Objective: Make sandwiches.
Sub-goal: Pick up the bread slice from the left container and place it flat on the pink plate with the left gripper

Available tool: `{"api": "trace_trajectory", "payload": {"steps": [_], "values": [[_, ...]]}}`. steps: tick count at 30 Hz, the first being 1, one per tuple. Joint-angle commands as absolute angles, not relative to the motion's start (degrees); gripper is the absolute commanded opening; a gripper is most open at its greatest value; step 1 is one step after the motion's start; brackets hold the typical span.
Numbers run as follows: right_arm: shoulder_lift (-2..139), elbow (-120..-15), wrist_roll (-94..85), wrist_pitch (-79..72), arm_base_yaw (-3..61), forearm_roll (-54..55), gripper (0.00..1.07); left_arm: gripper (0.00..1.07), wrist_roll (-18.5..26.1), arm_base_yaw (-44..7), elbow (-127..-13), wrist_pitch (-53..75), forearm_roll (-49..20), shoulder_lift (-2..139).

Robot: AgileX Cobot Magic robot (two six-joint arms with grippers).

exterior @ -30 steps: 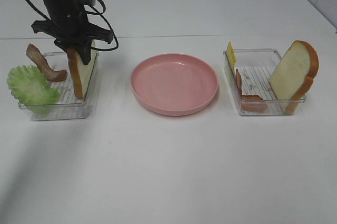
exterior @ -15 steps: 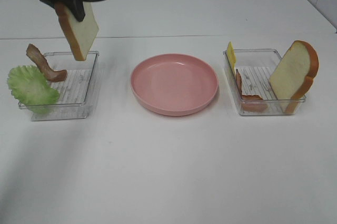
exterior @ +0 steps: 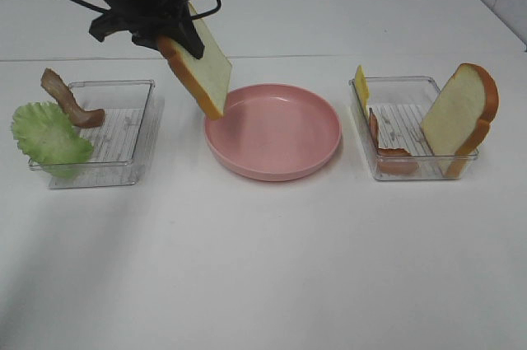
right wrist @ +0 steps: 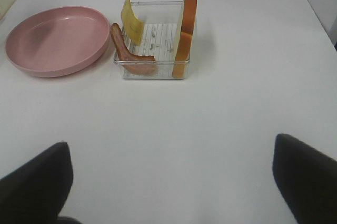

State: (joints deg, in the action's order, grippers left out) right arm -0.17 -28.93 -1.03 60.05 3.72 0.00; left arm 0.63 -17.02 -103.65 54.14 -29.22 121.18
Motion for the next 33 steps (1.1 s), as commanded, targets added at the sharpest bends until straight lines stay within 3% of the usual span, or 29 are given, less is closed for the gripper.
{"api": "trace_trajectory", "payload": {"steps": [1, 16, 31, 33], "values": [[-1.55, -28.71, -1.43, 60.16, 3.61, 0.0, 0.98, 0.0, 1.6, -18.56, -102.22, 50.08, -31.51, 122.04], [-1.55, -28.71, -1.43, 60.16, 3.61, 0.0, 0.98, 0.0, -0.97, -26.24, -102.85, 40.39, -39.99, 132.35], [-1.55, -28.71, -1.43, 60.16, 3.61, 0.0, 0.98, 0.0, -0.97, -27.9, -111.78, 40.91, -39.82, 139.06], [-1.55, -28.71, -1.43, 60.16, 3.61, 0.0, 0.98, 0.06, -0.97, -28.02, -111.9, 40.97, -38.1, 139.34]]}}
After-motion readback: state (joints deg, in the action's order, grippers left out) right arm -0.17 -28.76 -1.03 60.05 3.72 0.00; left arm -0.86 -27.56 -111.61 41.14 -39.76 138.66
